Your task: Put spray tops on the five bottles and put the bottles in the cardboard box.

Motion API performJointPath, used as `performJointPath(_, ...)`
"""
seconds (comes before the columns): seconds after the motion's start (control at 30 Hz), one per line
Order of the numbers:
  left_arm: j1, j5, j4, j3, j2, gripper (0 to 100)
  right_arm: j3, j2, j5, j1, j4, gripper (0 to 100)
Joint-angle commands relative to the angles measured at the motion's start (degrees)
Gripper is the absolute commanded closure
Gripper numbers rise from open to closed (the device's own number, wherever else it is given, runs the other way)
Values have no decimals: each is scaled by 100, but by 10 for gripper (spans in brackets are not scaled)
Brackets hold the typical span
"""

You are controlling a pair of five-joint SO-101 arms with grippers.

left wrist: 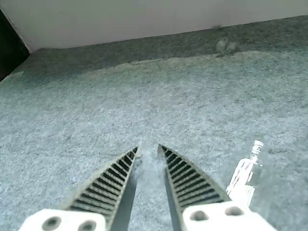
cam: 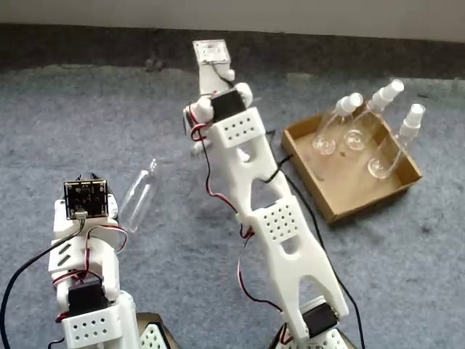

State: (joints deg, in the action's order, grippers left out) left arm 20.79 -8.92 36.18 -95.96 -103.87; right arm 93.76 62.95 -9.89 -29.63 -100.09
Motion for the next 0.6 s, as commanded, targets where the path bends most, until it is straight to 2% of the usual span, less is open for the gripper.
performJointPath(0.0,-119,26,26,-119,-22,995,813,-822,1081,453,-119,990)
performJointPath(0.13,-119,26,26,-119,-22,995,787,-1358,1705,725,-127,990)
performJointPath(0.57,-119,26,26,-119,-22,995,760,-3160,1758,1666,-127,987)
